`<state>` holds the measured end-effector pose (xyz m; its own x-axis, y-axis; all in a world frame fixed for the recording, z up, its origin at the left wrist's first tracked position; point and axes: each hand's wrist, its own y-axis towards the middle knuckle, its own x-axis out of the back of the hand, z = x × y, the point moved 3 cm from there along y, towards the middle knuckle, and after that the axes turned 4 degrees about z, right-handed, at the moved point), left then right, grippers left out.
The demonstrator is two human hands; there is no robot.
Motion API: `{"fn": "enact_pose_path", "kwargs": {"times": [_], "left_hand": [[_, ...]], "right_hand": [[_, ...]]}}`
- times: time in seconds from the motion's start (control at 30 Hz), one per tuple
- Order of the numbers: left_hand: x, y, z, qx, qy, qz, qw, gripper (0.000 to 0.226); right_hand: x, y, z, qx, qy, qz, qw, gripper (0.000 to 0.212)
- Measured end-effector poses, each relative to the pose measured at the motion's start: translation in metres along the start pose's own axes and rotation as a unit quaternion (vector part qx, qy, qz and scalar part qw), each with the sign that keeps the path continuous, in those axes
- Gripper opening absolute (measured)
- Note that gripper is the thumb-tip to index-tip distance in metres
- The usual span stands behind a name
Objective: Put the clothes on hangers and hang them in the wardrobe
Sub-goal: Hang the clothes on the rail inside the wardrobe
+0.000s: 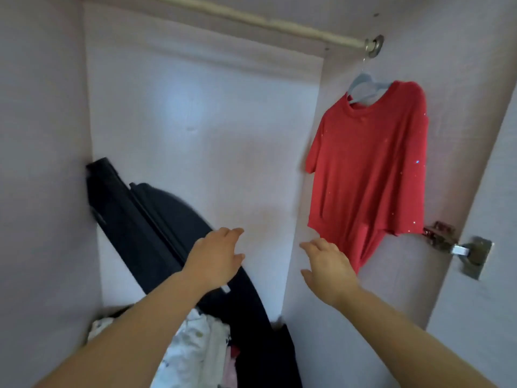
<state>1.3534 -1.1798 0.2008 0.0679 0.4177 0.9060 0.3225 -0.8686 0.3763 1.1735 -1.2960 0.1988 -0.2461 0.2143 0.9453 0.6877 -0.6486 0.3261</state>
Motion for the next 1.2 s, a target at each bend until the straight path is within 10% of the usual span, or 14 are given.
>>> {"fn": "enact_pose_path", "kwargs": {"times": [0.53, 0.8, 1.2], "left_hand": [[-0.118, -0.369, -0.016, 0.275, 0.018, 0.166, 0.947, 0.057], [-0.103, -0.64, -0.068, 0.531, -0.027, 0.192, 0.825, 0.055], [0.015, -1.026, -0.197, 0.83, -0.042, 0.027, 0.556, 0.056]], "right_hand": [[-0.146, -0.255, 0.104, 0.193, 0.063, 0.189, 0.961, 0.053], [-0.176, -0.439, 0.216, 0.419, 0.016, 0.297, 0.858, 0.045], [-0.083, -0.759, 0.453, 0.738, 0.029, 0.283, 0.612, 0.041]]}}
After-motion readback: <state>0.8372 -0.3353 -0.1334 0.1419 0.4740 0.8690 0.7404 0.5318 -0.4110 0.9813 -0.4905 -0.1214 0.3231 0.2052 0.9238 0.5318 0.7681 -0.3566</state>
